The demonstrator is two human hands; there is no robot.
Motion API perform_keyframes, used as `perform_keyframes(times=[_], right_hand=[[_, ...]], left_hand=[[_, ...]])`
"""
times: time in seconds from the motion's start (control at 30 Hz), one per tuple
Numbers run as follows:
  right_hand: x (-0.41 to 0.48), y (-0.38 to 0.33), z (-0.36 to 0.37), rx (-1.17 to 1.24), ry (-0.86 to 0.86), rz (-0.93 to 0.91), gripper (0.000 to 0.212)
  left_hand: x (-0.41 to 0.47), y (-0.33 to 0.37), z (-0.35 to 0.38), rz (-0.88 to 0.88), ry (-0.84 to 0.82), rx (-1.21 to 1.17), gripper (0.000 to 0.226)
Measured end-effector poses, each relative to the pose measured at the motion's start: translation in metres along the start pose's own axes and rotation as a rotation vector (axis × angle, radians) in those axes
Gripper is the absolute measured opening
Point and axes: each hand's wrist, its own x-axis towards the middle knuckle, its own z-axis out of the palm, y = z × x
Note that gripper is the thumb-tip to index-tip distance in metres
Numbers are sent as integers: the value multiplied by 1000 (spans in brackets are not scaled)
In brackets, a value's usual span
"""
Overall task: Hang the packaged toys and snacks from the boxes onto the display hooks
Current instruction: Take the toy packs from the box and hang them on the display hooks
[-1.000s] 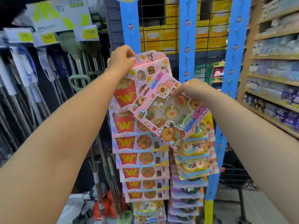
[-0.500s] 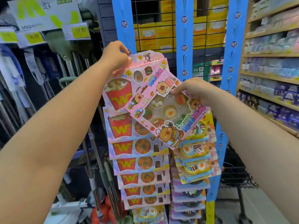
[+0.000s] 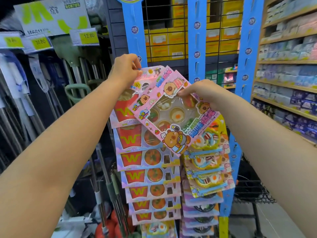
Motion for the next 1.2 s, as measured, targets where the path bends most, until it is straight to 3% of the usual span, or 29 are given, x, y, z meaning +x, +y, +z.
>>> perform_keyframes(times=[0.1,0.23,0.3,0.43,0.5,0.6,0.73,0.87,1.03,1.1,1.2], right_hand=[[-2,4,1,2,-7,13,62],[-4,19,-5,48,-12,35,37],[-5,30,-14,114,-15,48,31],[-11,49,-34,208,60,109,58],[-12,61,-46,251,72,133,65],[-19,73,-63,301,114,151,48],[-24,89,-76,401,205,161,72],[-4,118,-92,480,295,178,97],[12,136,-103,496,293,171,110],[12,126,-99,499,275,159,106],[-5,96,-84,461,272,101,69]], left_hand=[[-2,-1,-1,30,2,118,17],[-6,10,-4,41,78,499,31],[-10,22,-1,32,155,431,34],[-24,47,17,234,213,189,30],[-29,59,30,338,110,45,30],[-33,74,55,319,-139,-74,35],[-28,82,82,239,-276,-62,46],[-32,95,85,208,-183,103,42],[-32,107,83,145,-152,63,43],[-30,109,84,111,-164,7,48],[-24,113,83,74,-179,-142,53]])
